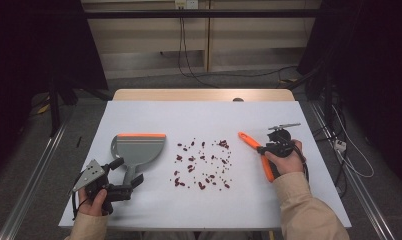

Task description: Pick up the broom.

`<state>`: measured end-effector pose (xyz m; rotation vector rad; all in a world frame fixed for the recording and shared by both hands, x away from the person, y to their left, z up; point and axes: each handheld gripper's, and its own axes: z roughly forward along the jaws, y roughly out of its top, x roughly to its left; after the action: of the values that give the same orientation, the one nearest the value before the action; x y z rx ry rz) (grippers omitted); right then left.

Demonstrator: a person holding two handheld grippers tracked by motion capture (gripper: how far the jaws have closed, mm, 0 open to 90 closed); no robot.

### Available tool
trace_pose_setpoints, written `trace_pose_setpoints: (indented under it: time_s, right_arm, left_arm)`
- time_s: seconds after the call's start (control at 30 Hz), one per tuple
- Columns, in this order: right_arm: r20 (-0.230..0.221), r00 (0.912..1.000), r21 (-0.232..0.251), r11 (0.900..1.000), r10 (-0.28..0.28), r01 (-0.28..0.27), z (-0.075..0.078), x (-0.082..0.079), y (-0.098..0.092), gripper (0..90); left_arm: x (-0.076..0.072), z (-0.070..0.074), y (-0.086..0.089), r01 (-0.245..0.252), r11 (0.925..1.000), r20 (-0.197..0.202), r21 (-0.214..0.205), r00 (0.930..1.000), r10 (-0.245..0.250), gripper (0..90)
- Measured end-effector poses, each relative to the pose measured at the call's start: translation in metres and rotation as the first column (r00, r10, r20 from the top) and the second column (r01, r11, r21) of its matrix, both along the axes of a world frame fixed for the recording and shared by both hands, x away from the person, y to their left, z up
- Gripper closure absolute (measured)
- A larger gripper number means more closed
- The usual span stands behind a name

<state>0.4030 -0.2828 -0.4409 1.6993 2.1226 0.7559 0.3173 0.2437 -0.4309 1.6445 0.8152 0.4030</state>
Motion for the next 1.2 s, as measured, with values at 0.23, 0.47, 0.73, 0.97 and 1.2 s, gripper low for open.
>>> trace_pose_setpoints:
  time_s: [0.23, 0.47, 0.73, 0.97, 1.2]
  right_arm:
    - [-0.028, 0.9993, -0.003, 0.9997, 0.026, -0.026, -0.005, 0.006, 0.005, 64.9]
    - [-0.067, 0.9975, -0.009, 0.9996, 0.025, -0.025, -0.002, 0.006, 0.006, 68.4]
    - [-0.093, 0.9951, 0.003, 0.9994, 0.035, -0.035, -0.001, 0.003, 0.009, 68.0]
    - [-0.102, 0.9947, -0.046, 0.9988, 0.013, -0.018, -0.002, 0.005, 0.017, 68.2]
    - [-0.145, 0.9894, -0.028, 0.9996, 0.001, -0.005, -0.001, 0.01, 0.015, 69.4]
  left_arm:
    - [0.0, 0.0, -0.002, 0.002, 1.0, -0.002, 0.003, 1.0, -0.002, 2.6]
    - [0.0, 0.0, -0.002, 0.004, 1.0, -0.002, 0.007, 1.0, -0.004, 2.7]
    - [0.001, 0.0, -0.003, 0.0, 1.0, 0.001, 0.008, 1.0, 0.0, 2.7]
    - [0.001, 0.0, -0.005, 0.007, 0.9998, 0.008, 0.016, 0.9999, -0.007, 2.7]
    - [0.0, 0.001, -0.004, 0.005, 0.9998, 0.013, 0.017, 0.9999, -0.005, 2.7]
